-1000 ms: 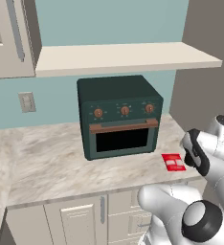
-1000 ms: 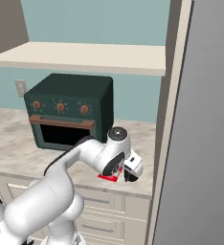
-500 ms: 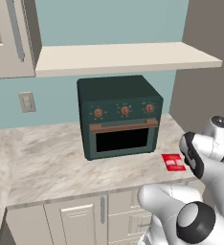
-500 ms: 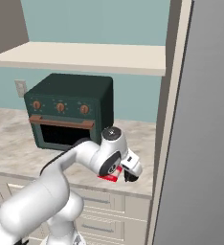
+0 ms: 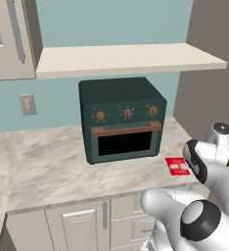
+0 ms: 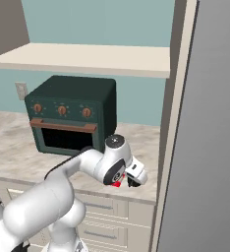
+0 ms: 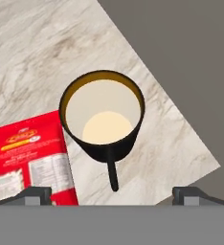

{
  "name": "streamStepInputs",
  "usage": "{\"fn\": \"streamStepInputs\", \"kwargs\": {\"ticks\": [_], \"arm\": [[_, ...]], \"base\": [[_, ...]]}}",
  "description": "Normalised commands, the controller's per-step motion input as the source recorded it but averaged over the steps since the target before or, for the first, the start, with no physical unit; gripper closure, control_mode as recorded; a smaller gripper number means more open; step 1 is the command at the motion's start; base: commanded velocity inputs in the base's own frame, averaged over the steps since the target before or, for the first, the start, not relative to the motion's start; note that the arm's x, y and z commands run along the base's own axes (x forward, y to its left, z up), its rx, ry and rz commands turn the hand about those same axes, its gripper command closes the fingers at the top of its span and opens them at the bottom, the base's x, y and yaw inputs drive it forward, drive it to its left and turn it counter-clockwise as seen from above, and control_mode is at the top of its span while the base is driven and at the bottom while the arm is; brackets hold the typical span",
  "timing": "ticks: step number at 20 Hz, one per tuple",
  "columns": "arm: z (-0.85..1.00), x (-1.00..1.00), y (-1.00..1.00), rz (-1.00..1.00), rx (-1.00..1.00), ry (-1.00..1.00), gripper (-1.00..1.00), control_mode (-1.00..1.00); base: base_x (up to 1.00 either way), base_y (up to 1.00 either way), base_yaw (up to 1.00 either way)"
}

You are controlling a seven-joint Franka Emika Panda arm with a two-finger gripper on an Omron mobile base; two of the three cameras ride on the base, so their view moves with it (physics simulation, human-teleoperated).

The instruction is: Pick the mug from the counter and place it inside the microwave. Then close the microwave.

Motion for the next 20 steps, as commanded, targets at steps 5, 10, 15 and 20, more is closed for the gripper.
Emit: {"fn": "streamStepInputs", "kwargs": {"ticks": [5,10,15,20], "arm": [[-0.06,0.11,-0.08,0.0,0.0,0.0,-1.0,-1.0],[-0.01,0.01,0.0,0.0,0.0,0.0,-1.0,-1.0],[-0.2,0.0,0.0,0.0,0.0,0.0,-1.0,-1.0],[-0.22,0.0,0.0,0.0,0.0,0.01,-1.0,-1.0]], "base": [[0.0,0.0,0.0],[0.0,0.0,0.0],[0.0,0.0,0.0],[0.0,0.0,0.0]]}}
